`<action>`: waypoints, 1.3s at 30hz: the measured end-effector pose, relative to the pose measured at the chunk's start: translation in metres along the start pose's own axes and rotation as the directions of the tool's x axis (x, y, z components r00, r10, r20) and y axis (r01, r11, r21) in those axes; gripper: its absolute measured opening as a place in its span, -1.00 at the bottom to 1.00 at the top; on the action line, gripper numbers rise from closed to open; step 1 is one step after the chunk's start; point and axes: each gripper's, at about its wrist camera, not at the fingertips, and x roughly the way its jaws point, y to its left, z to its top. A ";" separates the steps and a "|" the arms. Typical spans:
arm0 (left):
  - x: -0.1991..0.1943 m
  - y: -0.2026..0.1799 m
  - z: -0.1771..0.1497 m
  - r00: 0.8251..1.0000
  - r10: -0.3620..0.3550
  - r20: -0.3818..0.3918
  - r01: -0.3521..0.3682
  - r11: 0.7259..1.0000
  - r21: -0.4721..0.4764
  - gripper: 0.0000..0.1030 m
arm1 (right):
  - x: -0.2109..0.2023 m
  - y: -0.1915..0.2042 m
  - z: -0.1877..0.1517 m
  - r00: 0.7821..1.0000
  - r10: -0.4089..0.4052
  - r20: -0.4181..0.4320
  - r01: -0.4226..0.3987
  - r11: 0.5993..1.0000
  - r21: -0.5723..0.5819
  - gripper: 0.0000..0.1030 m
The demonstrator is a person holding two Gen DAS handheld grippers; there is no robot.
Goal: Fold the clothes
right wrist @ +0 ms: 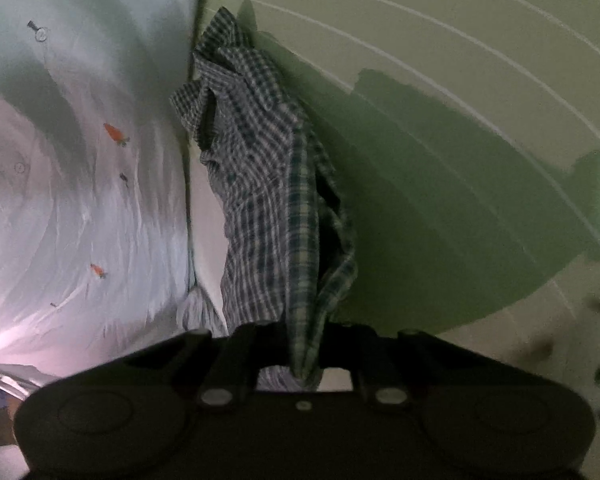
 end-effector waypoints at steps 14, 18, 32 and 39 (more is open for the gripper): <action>-0.021 -0.045 -0.039 0.993 -0.115 -0.020 0.114 0.991 -0.064 -0.90 | -0.017 -0.003 -0.018 0.974 0.214 0.078 -0.228 0.923 0.309 -0.83; 0.006 -0.080 -0.036 0.989 -0.134 -0.059 0.132 0.991 -0.031 -0.90 | -0.006 0.022 0.007 0.952 0.262 0.158 -0.298 0.910 0.288 -0.83; 0.123 -0.262 0.022 0.977 -0.170 -0.125 0.208 0.870 0.446 0.74 | 0.022 0.121 0.145 0.892 0.276 0.358 -0.294 0.956 -0.006 0.70; 0.143 -0.224 0.032 0.944 0.237 0.231 -0.326 0.545 0.773 0.75 | 0.033 0.120 0.125 0.902 -0.083 0.424 0.206 0.946 -0.252 0.75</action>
